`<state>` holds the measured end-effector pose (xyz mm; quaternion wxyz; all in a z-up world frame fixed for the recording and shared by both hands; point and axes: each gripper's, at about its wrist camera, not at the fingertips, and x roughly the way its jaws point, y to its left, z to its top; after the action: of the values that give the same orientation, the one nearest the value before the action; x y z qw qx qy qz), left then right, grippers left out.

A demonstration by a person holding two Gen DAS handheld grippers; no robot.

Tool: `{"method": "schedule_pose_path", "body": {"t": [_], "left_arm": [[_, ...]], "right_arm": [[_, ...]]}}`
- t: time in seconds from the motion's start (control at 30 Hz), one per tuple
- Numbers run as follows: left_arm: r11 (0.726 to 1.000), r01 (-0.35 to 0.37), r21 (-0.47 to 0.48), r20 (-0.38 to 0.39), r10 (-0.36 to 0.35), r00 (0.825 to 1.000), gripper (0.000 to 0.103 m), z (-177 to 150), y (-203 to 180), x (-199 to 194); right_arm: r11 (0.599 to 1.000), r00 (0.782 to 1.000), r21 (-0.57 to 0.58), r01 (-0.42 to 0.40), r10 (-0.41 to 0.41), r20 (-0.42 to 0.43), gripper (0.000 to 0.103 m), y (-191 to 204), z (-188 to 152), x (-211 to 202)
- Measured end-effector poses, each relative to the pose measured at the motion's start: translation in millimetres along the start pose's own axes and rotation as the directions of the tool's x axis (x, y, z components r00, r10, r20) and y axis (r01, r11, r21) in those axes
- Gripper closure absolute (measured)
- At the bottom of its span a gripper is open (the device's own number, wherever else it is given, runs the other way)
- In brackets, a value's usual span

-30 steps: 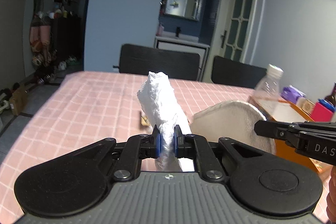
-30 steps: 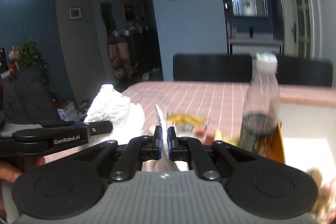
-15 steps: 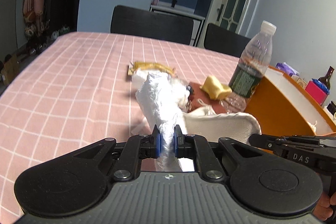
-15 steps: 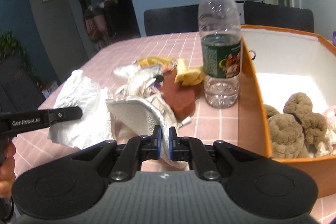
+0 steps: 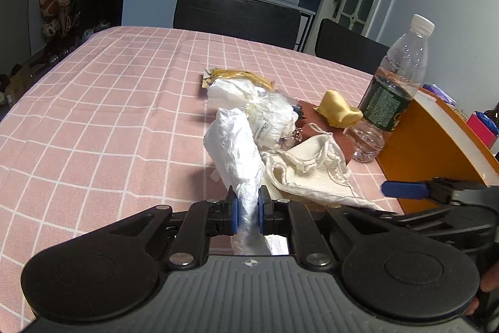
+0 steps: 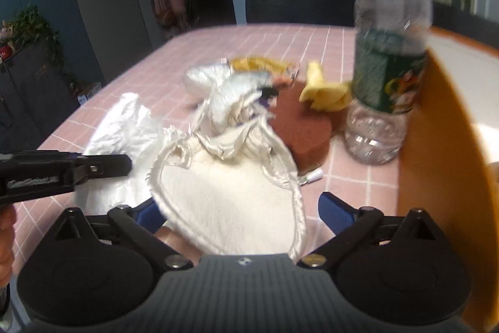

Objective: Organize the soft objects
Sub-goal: 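Grasp the white tissue with left gripper while right gripper grasps the white cloth, then carry tissue and cloth over the box and open both grippers to release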

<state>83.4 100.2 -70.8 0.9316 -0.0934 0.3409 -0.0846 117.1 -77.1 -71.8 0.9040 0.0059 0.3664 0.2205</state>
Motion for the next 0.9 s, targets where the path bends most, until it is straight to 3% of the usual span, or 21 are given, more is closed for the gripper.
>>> {"method": "schedule_pose_path", "body": {"t": [0.07,0.17,0.23,0.3,0.4,0.67,0.9], "left_arm": [[1.000,0.001,-0.001,-0.003,-0.001,1.000,0.090,0,1,1],[1.000,0.003,-0.003,-0.006,-0.003,1.000,0.090,1,2,2],[1.000,0.006,-0.005,-0.006,-0.006,1.000,0.090,1,3,1],[1.000,0.011,-0.011,-0.001,-0.011,1.000,0.090,2,3,0],[1.000,0.017,-0.008,0.015,-0.017,1.000,0.090,4,1,-6],[0.999,0.020,0.044,0.096,-0.024,0.995,0.090,14,-12,-44],[0.991,0.072,0.110,0.185,-0.091,0.979,0.090,26,-34,-80]], "right_arm": [[1.000,0.999,0.020,-0.019,0.019,-0.036,0.008,-1,1,13],[0.997,0.997,0.057,-0.056,0.059,-0.057,0.032,-1,-1,21],[0.997,0.996,0.049,-0.065,0.068,-0.054,0.072,3,-2,21],[0.997,0.996,0.043,-0.058,0.061,-0.066,0.094,5,-3,22],[0.997,0.996,0.051,-0.054,0.058,-0.066,0.100,2,-4,17],[0.997,0.997,0.034,-0.063,0.061,0.053,0.101,10,10,-45],[0.996,0.984,0.046,-0.079,0.071,0.164,0.101,11,18,-105]]}}
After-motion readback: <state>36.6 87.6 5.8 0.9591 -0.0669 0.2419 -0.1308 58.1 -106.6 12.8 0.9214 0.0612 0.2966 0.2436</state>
